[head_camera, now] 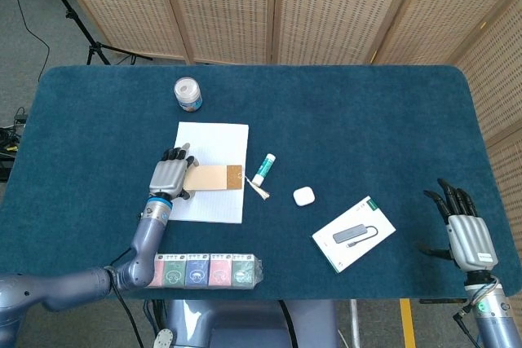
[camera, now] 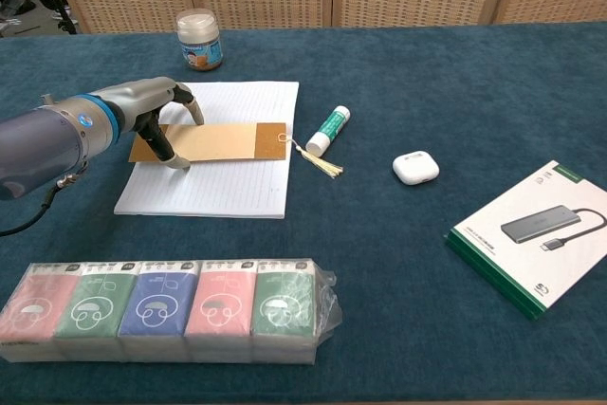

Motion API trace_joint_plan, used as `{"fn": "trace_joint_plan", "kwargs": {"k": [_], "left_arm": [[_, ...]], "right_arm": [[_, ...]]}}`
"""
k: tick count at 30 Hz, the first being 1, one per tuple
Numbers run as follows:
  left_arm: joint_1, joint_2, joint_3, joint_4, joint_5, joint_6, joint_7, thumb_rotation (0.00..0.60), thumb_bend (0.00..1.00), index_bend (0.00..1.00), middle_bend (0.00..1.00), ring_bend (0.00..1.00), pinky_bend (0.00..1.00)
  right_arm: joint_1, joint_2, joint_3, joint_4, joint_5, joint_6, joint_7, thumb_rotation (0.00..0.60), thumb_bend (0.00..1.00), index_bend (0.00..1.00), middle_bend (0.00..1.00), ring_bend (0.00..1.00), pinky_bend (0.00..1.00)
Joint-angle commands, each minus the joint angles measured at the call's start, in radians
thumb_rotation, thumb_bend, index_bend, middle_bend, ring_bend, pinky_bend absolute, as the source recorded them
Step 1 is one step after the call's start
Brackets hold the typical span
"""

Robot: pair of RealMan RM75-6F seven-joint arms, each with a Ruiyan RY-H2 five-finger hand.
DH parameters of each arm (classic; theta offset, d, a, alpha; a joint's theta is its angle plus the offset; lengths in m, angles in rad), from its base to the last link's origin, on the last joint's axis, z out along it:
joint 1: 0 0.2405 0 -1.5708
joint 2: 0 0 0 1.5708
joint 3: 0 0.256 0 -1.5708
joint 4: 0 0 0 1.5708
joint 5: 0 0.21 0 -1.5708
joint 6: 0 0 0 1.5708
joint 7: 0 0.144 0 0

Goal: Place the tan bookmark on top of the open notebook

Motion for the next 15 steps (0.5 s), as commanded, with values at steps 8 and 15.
{"fn": "trace_joint_plan", "kwargs": {"k": [8,15], "left_arm": [[-0.001,-0.004,0.0,-0.003,-0.016,-0.007,0.011,0.6,0.25,0.78,0.0,0.0,0.02],[-0.003,-0.006,-0.001,0.001,-0.028,-0.005,0.022,0.6,0.24,0.76,0.0,0.0,0.02]], "right_arm": [[0.0,0.001,0.001,0.0,0.001,0.0,0.004,0.6,0.0,0.15,0.0,0.0,0.0],[0.0,0.002,0.001,0.001,0.001,0.0,0.006,0.6,0.0,0.15,0.0,0.0,0.0]]}}
